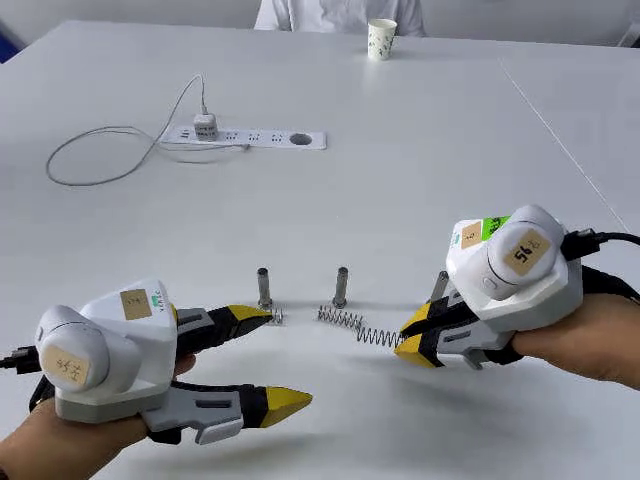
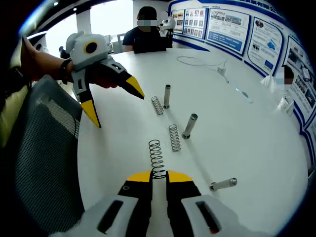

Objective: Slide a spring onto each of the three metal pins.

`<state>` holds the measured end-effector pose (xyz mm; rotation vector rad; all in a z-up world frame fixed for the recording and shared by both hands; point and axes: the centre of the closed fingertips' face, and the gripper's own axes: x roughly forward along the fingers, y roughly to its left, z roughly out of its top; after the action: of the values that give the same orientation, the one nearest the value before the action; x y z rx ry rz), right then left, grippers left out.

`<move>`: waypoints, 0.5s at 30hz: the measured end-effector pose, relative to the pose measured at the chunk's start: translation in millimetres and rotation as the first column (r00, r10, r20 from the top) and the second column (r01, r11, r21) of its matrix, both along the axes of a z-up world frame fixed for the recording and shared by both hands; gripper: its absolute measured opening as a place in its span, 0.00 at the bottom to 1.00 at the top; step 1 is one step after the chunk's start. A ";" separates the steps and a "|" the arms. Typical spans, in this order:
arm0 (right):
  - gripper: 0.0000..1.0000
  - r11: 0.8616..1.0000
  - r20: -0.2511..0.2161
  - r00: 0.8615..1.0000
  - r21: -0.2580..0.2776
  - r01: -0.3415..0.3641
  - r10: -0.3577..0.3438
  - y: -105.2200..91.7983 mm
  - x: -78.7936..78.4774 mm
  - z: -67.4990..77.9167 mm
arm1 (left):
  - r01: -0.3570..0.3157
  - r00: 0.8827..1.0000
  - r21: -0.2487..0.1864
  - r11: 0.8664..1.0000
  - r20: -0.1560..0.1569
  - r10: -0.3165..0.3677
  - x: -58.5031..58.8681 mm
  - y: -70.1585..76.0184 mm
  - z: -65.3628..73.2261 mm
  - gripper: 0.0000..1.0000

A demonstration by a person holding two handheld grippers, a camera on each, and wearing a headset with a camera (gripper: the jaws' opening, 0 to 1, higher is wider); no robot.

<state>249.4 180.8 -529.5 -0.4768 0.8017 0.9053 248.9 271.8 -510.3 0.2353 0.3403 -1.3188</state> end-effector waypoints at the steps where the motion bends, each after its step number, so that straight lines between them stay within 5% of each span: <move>1: 0.11 1.000 0.000 1.000 0.000 -0.007 0.007 2.0 -0.5 0.4 | 0.007 1.000 0.001 1.000 0.000 -0.007 -0.7 -1.2 -0.1 0.56; 15: 0.11 0.998 0.001 0.998 0.002 -0.067 0.067 18.5 -5.7 3.0 | 0.056 0.998 0.016 0.998 0.009 -0.056 -5.3 -10.9 -0.8 0.48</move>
<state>243.7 199.2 -526.4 -0.5048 0.7876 0.9676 243.6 260.9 -511.1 0.2658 0.3384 -1.3707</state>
